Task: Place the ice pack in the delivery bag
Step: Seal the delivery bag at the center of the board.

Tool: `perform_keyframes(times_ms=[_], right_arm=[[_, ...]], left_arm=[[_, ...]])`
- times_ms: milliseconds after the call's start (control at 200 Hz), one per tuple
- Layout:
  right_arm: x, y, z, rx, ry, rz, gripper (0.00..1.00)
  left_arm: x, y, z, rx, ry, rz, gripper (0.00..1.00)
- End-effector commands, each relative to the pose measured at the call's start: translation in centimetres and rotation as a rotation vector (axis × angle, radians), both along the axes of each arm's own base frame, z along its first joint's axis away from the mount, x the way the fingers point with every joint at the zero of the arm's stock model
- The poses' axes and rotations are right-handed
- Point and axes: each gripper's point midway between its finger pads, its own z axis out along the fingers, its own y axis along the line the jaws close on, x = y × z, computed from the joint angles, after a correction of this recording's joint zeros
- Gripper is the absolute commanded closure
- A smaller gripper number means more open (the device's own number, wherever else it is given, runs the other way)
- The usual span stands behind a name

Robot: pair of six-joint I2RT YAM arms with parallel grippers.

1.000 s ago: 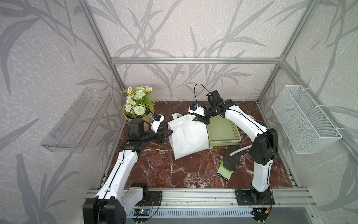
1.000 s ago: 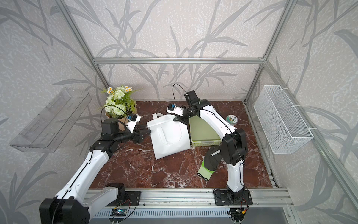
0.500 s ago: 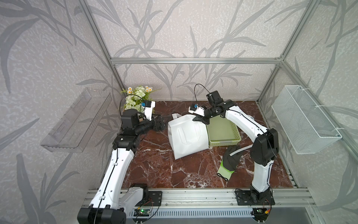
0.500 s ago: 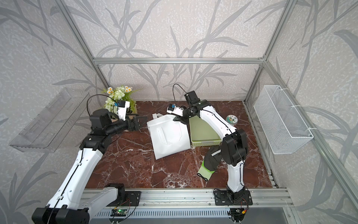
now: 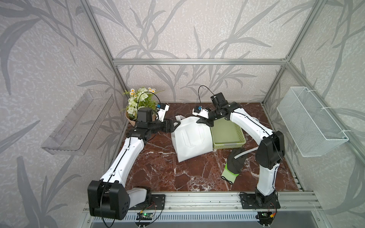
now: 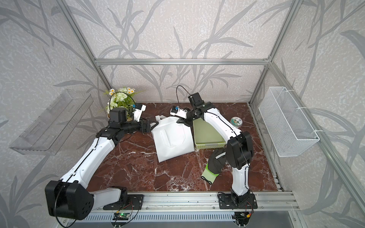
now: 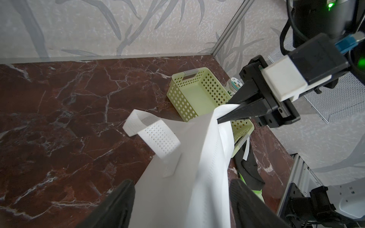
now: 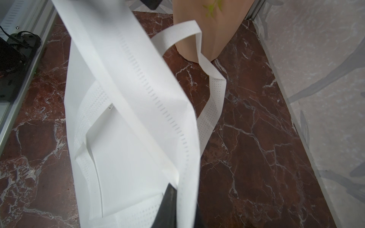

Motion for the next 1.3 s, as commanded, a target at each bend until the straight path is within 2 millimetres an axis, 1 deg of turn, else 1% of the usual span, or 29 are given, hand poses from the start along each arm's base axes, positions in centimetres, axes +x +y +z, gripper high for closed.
perform_keyframes(times_ms=[0,95,180,215,275,355,400,480,545,650,700,775,835,960,1040,1165,1295], right_arm=[[-0.2,-0.7,0.6,-0.011,-0.014,-0.011,0.90],[-0.2,-0.7,0.7,-0.008,-0.016,-0.010,0.90],[-0.2,-0.7,0.8,-0.006,-0.018,-0.008,0.90],[-0.3,-0.7,0.8,-0.006,-0.019,-0.008,0.90],[-0.3,-0.7,0.9,-0.001,-0.021,-0.009,0.90],[-0.2,-0.7,1.6,0.024,-0.014,-0.014,0.89],[-0.2,-0.7,2.1,0.045,-0.008,-0.018,0.89],[-0.3,-0.9,2.9,0.073,-0.005,-0.019,0.87],[-0.5,-1.1,3.5,0.092,0.001,-0.019,0.86],[-1.5,-0.8,5.7,0.146,0.024,0.006,0.74],[-1.9,-0.5,6.5,0.173,0.038,0.016,0.66],[-2.2,-0.3,7.2,0.186,0.055,0.025,0.55],[-2.1,0.0,7.4,0.187,0.068,0.027,0.50],[-1.7,0.9,6.4,0.158,0.076,0.048,0.47],[-1.6,1.7,5.2,0.117,0.085,0.069,0.47],[-1.9,2.9,4.0,0.078,0.100,0.109,0.47],[-2.5,3.7,2.5,0.033,0.092,0.140,0.47]], left_arm=[[-0.4,-0.8,-1.4,0.029,0.000,-0.055,0.22],[-0.3,-0.9,-2.7,0.061,0.021,-0.061,0.26],[0.0,-0.9,-3.2,0.075,0.026,-0.061,0.35],[-0.1,-1.4,-3.1,0.064,0.014,-0.092,0.39],[-0.1,-1.8,-3.4,0.053,0.024,-0.115,0.43],[-0.2,-2.3,-4.1,0.038,0.049,-0.145,0.51],[-0.3,-2.5,-4.7,0.047,0.057,-0.152,0.57],[-0.2,-2.1,-5.4,0.072,0.056,-0.142,0.66],[-0.2,-2.1,-5.6,0.085,0.042,-0.143,0.72],[0.0,-2.1,-5.1,0.085,0.009,-0.145,0.84],[0.0,-2.2,-4.8,0.085,-0.010,-0.151,0.89],[0.1,-2.4,-4.5,0.088,-0.040,-0.165,0.94],[0.1,-2.5,-4.3,0.097,-0.066,-0.178,0.96],[0.0,-2.8,-3.9,0.110,-0.126,-0.212,0.99],[0.0,-2.9,-3.3,0.115,-0.175,-0.227,1.00],[0.0,-3.2,-2.5,0.118,-0.233,-0.254,1.00],[-0.5,-3.8,-1.8,0.106,-0.289,-0.313,1.00]])
